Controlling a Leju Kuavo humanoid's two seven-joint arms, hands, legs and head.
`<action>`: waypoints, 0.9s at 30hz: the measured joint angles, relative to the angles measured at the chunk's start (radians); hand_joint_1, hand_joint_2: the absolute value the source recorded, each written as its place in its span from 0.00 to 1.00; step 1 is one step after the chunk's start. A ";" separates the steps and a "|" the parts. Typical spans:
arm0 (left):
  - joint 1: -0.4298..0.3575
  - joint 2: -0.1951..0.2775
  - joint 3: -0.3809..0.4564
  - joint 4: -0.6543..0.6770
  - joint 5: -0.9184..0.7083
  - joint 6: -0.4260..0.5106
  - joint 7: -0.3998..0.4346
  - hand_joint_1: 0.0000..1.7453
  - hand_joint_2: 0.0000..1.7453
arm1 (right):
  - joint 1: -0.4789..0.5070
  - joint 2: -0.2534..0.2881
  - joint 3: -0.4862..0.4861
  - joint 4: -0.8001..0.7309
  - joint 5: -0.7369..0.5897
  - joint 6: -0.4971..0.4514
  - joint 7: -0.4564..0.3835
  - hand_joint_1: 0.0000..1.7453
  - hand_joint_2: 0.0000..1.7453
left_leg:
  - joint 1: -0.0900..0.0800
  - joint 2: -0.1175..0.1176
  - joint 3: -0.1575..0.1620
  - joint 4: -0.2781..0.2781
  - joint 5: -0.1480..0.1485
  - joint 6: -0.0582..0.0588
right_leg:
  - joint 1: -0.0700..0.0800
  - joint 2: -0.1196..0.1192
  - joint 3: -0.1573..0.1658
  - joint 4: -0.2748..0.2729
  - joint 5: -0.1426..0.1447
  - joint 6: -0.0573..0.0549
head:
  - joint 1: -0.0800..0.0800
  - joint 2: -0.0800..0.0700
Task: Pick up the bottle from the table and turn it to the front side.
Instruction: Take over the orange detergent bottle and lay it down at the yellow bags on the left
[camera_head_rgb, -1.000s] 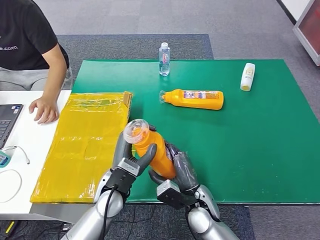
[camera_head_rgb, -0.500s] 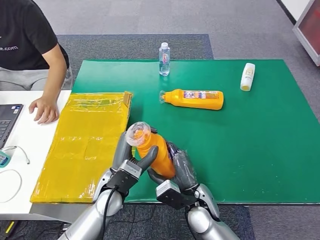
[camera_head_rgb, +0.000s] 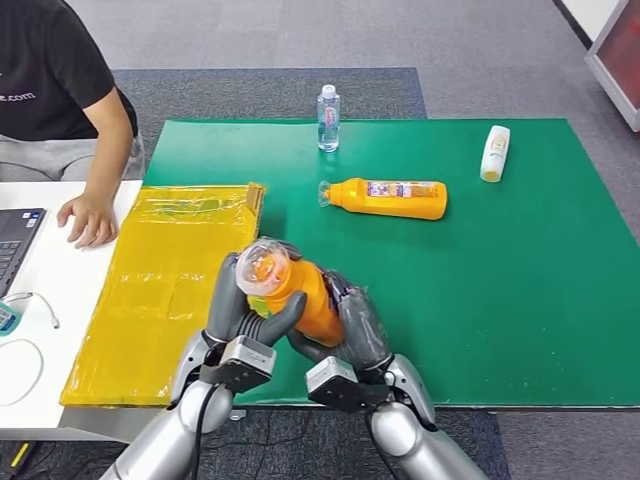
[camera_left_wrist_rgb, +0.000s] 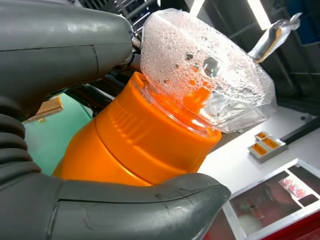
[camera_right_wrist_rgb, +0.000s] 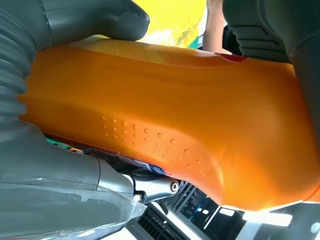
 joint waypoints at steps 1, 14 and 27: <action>0.000 0.002 0.000 -0.004 -0.006 0.001 0.003 1.00 1.00 | -0.002 0.001 0.000 -0.001 0.000 -0.001 0.000 0.43 1.00 | 0.000 0.000 0.000 0.000 0.000 0.000 | 0.000 0.000 0.000 0.000 0.000 0.000 | 0.000 0.000; -0.046 0.044 0.053 -0.017 -0.087 0.034 0.042 1.00 1.00 | 0.026 0.009 0.002 -0.025 -0.001 -0.011 -0.013 0.00 1.00 | 0.001 0.000 0.000 0.000 0.001 -0.001 | 0.001 -0.001 0.000 0.000 0.000 -0.001 | 0.000 0.000; -0.064 0.068 0.069 -0.022 -0.127 0.040 0.050 1.00 1.00 | 0.042 0.012 0.003 -0.035 0.010 -0.036 -0.013 0.00 0.25 | 0.000 0.000 0.000 0.000 0.001 -0.002 | 0.001 0.000 -0.001 0.000 0.000 -0.001 | 0.000 0.000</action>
